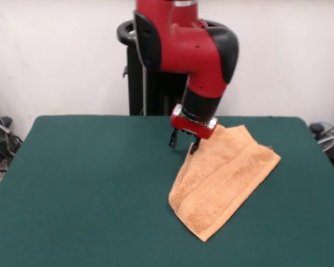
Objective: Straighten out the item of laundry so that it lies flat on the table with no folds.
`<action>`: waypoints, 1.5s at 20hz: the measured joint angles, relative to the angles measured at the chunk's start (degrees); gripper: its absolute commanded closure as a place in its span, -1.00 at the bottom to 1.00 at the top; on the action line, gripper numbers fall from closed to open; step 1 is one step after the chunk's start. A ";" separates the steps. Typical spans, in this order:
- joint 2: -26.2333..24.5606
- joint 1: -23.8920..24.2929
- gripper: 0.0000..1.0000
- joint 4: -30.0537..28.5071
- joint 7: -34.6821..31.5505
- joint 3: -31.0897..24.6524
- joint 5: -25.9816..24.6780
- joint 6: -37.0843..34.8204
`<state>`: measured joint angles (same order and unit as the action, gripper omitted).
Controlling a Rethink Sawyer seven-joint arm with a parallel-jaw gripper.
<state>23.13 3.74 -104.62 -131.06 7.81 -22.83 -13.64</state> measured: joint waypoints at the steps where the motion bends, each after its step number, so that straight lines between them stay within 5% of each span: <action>1: -0.35 -1.62 -1.00 0.76 0.00 1.09 -0.61 -0.23; 10: -5.27 -12.06 -1.00 7.49 0.00 10.81 -3.63 -0.52; 19: -9.97 -9.90 -1.00 14.16 0.00 18.37 -6.87 -0.52; 30: -9.77 -6.68 -1.00 17.01 0.00 19.80 -9.71 -0.52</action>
<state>13.37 -2.94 -87.62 -131.06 27.61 -32.54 -14.17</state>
